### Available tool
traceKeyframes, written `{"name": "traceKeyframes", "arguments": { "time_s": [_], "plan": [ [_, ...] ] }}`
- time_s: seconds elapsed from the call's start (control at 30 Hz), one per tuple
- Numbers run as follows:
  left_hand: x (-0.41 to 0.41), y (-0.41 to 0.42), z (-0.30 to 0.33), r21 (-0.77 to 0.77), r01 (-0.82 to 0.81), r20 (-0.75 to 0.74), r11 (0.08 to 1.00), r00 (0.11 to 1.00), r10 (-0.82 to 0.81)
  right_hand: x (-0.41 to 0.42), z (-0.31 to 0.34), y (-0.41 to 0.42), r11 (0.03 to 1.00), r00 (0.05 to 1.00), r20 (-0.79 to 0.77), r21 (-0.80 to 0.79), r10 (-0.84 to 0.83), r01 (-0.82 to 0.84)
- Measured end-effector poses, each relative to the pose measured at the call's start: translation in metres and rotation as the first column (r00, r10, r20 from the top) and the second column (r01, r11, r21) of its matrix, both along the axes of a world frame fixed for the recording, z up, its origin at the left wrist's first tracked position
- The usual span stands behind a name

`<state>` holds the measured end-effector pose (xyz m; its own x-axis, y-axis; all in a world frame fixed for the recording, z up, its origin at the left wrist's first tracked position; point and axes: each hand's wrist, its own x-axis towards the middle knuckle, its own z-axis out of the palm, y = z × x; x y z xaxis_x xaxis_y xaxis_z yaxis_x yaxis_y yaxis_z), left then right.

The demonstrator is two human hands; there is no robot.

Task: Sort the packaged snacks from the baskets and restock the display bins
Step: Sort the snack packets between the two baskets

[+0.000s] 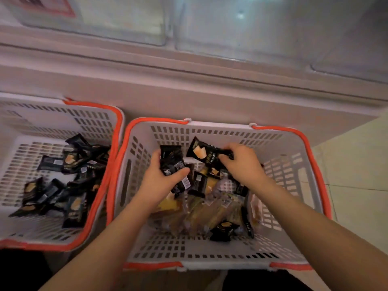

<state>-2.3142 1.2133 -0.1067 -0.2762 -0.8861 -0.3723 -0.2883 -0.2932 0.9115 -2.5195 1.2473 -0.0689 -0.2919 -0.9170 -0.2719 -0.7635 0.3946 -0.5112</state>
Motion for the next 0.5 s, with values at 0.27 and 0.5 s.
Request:
{"name": "traceKeyframes", "arguments": {
  "time_s": [0.27, 0.5],
  "plan": [
    [0.135, -0.002, 0.048, -0.123, -0.341, 0.027, 0.932, 0.938, 0.347, 0.165, 0.043, -0.049, 0.993, 0.927, 0.357, -0.056, 0.115, -0.102],
    [0.212, -0.011, 0.023, -0.054, -0.311, 0.366, 0.949, 0.878, 0.309, 0.286, -0.005, -0.043, 0.989, 0.863, 0.499, 0.149, -0.076, 0.001]
  ]
}}
